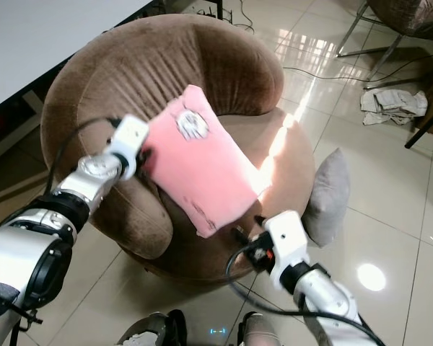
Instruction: Move the pillow to the sofa from floor
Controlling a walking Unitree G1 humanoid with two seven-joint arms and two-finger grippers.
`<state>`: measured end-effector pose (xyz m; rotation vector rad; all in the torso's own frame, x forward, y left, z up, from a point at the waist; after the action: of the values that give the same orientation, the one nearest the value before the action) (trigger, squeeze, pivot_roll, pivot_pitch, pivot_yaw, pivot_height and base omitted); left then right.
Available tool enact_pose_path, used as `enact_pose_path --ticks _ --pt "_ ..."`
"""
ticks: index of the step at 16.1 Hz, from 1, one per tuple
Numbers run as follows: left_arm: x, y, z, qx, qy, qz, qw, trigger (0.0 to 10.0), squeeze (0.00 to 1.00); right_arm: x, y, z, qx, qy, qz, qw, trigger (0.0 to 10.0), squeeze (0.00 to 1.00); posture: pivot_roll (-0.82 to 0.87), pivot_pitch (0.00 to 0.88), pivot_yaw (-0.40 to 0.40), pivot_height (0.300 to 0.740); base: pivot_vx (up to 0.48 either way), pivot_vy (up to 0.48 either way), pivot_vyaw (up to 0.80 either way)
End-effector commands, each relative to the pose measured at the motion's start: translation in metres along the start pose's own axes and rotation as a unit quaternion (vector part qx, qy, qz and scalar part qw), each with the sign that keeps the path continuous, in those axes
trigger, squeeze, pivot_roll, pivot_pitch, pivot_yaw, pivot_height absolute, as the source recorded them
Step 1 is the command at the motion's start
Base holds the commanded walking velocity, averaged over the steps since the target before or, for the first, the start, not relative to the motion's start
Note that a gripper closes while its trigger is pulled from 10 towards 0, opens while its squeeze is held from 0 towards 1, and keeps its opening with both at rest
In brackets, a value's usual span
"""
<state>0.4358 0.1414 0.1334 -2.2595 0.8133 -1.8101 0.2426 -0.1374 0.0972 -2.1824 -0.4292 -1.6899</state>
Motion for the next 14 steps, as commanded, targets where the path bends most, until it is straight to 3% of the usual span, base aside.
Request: enact_pose_path --ticks 1,4,6,7,9,12,14 --pt "0.019 -0.013 -0.001 0.025 0.046 -0.023 0.998 10.0 1.00 0.004 0.005 0.000 -0.010 0.015 0.008 1.000 10.0 0.00 -0.15 0.135 0.085 0.740 0.000 0.000 0.00" --pt "0.037 -0.019 -0.004 0.040 0.114 -0.083 0.989 10.0 1.00 0.010 0.009 0.005 -0.013 0.030 0.008 0.999 10.0 0.00 -0.14 0.099 0.082 0.740 0.000 0.000 0.00" --pt "0.047 -0.017 -0.008 0.023 0.178 -0.168 0.969 10.0 1.00 0.013 0.012 0.011 -0.026 0.042 -0.001 0.999 10.0 0.00 -0.13 0.069 0.085 0.740 0.000 0.000 0.00" --pt "0.046 -0.012 -0.010 0.012 0.189 -0.174 0.966 10.0 0.00 0.013 0.013 0.013 -0.037 0.044 -0.009 0.998 10.0 0.00 -0.13 0.056 0.091 0.740 0.000 0.000 0.00" --pt "0.036 0.000 -0.017 -0.007 0.202 -0.171 0.964 10.0 0.00 0.013 0.017 0.016 -0.070 0.053 -0.015 0.996 10.0 0.00 -0.11 0.037 0.096 0.740 0.000 0.000 0.00" --pt "0.000 0.024 -0.061 -0.021 0.209 -0.134 0.969 10.0 0.00 0.007 0.024 0.016 -0.134 0.067 0.002 0.989 10.0 0.00 -0.09 0.019 0.090 0.740 0.000 -0.101 0.00" --pt "-0.013 0.032 -0.073 -0.016 0.189 -0.140 0.972 10.0 0.00 0.007 0.026 0.023 -0.140 0.069 0.001 0.988 10.0 0.00 -0.08 0.000 0.072 0.740 0.000 -0.459 0.00"
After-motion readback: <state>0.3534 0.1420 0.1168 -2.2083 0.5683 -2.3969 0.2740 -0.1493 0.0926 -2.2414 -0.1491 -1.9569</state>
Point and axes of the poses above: a point about 5 cm out from each wrist's last joint towards the gripper, its own z axis pointing out of the wrist towards the gripper, its own x axis along the axis of the wrist's last joint, y = z × x, the point moved 4 cm from there along z, pointing out of the wrist towards the gripper, and after that the axes turned 6 degrees about z, right-handed, at the moved point
